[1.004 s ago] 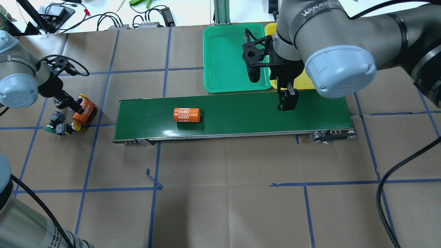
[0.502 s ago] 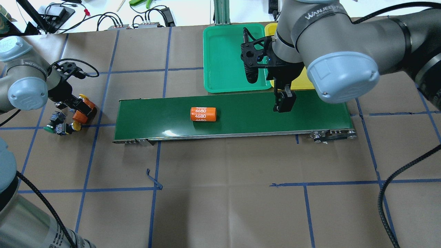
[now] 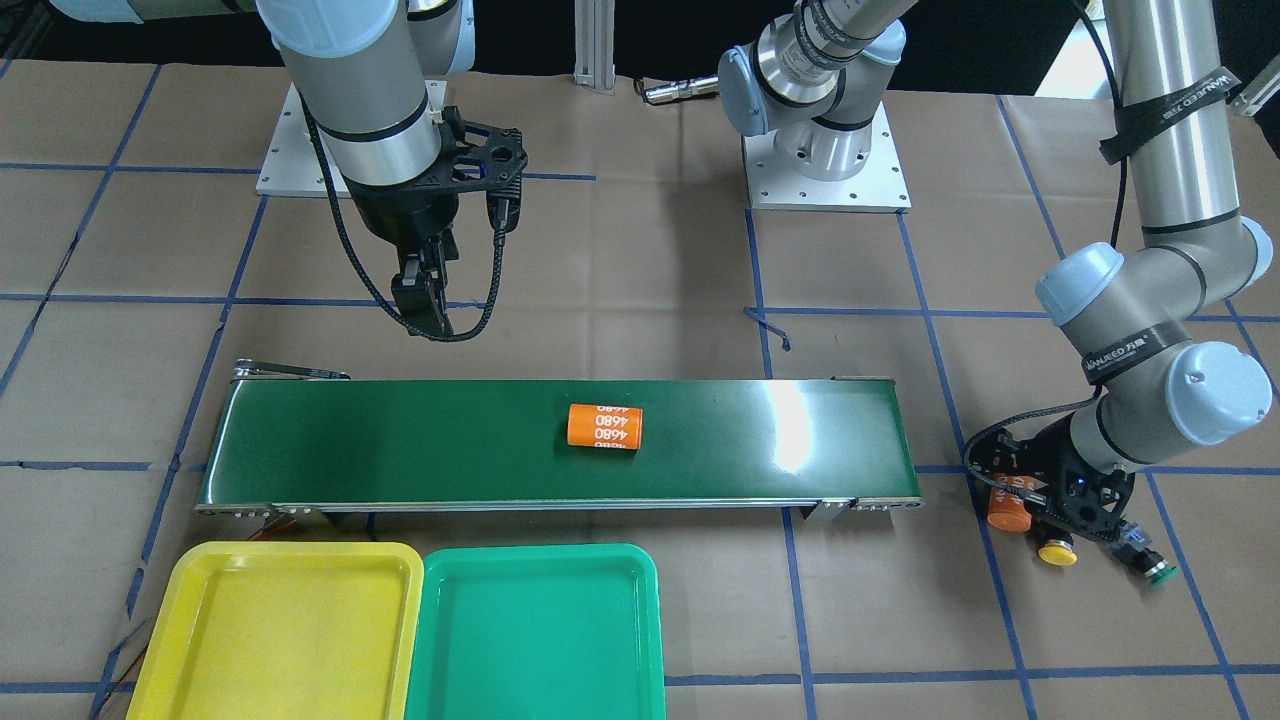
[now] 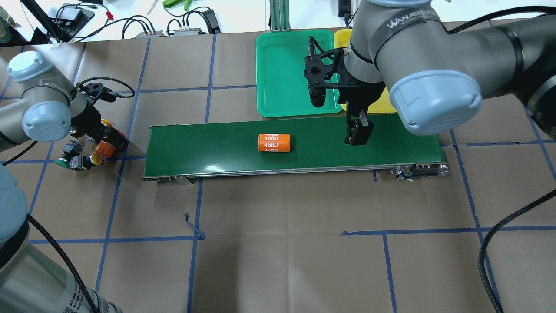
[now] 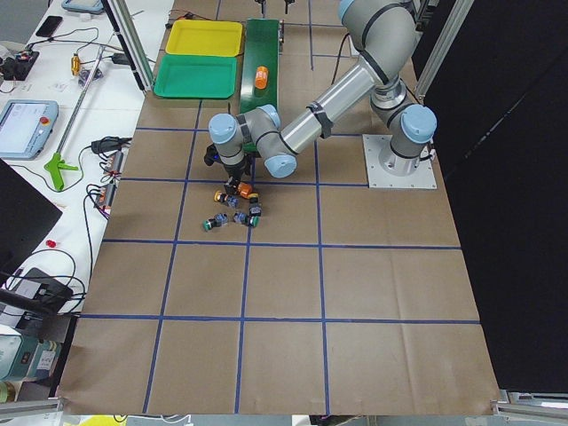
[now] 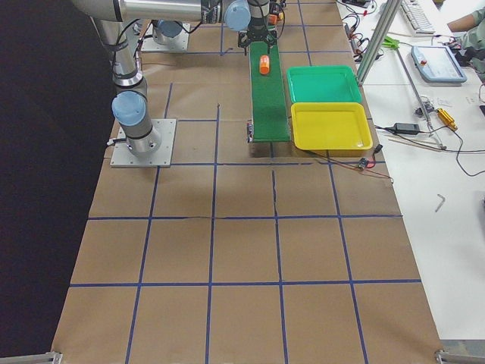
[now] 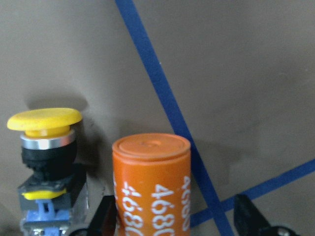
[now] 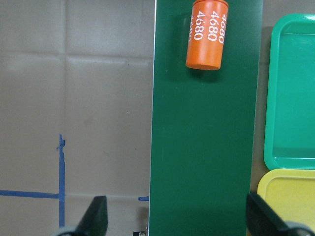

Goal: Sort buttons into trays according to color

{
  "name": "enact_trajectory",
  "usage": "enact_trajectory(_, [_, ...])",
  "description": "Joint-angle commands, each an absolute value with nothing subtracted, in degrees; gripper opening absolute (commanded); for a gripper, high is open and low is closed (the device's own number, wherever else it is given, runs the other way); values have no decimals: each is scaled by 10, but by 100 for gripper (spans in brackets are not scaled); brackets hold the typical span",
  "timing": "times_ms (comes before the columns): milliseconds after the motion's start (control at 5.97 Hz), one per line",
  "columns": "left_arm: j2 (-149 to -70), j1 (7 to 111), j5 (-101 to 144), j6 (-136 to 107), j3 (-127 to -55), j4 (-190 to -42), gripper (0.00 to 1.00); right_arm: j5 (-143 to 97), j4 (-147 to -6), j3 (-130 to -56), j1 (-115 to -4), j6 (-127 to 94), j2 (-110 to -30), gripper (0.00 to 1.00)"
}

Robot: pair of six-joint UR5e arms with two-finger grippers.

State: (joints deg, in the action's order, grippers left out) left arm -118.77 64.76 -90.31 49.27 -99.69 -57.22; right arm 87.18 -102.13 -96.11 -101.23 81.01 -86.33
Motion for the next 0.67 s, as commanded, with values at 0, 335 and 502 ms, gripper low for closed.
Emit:
enact_trajectory(0, [-1194, 649, -904, 491, -1003, -569, 31, 871, -1021, -962, -1012, 774, -864, 100])
enact_trajectory(335, [-1174, 648, -905, 505, -989, -573, 0, 870, -1021, -975, -1012, 773, -866, 100])
enact_trajectory(502, [-1158, 648, -926, 605, -988, -577, 0, 872, -1030, -989, -1012, 771, -878, 100])
